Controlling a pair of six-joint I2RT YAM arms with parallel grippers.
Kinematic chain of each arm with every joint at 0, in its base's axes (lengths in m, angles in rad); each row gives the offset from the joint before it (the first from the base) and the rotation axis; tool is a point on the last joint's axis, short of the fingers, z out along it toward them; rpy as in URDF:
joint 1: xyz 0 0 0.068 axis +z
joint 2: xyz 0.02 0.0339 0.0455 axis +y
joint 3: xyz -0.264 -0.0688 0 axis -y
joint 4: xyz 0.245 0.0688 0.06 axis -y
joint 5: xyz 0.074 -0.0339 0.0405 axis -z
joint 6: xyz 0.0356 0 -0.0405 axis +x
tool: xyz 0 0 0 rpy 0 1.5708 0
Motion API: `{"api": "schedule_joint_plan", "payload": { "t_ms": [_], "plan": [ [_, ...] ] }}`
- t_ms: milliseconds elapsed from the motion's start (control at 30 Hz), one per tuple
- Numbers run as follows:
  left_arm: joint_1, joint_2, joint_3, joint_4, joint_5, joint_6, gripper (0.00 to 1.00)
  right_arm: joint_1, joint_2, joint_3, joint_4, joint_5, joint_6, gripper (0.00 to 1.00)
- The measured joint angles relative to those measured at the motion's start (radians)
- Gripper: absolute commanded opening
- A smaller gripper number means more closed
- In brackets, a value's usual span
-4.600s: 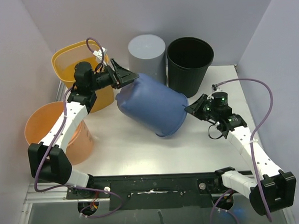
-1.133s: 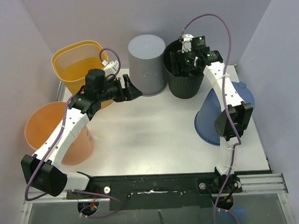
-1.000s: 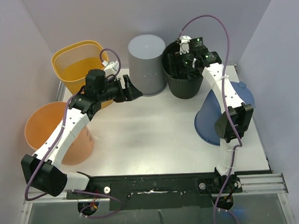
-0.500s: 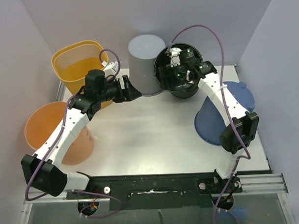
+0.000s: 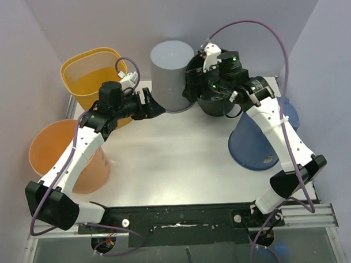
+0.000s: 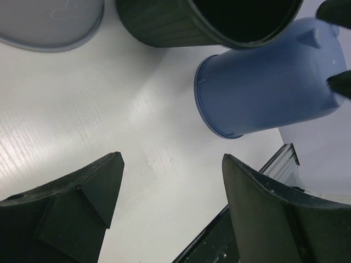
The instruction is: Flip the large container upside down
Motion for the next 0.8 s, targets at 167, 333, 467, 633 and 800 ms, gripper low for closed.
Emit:
{"api": "schedule_joint_plan", "payload": {
  "t_ms": [167, 333, 467, 633, 800],
  "plan": [
    [0.000, 0.002, 0.000, 0.001, 0.003, 0.000, 0.73, -0.071, -0.036, -0.075, 0.061, 0.005, 0.010, 1.00],
    [0.005, 0.002, 0.000, 0.001, 0.003, 0.000, 0.73, -0.069, 0.087, -0.175, 0.055, 0.029, 0.014, 0.99],
    [0.009, 0.002, 0.000, 0.001, 0.003, 0.000, 0.73, -0.033, 0.175, -0.182, 0.016, 0.050, 0.012, 1.00],
    [0.012, 0.002, -0.001, 0.001, 0.003, 0.000, 0.73, -0.013, 0.145, -0.127, 0.003, 0.068, 0.000, 0.98],
    [0.012, 0.002, -0.003, 0.002, 0.003, 0.000, 0.73, -0.055, 0.073, -0.039, 0.041, 0.091, -0.008, 0.98]
  ]
}}
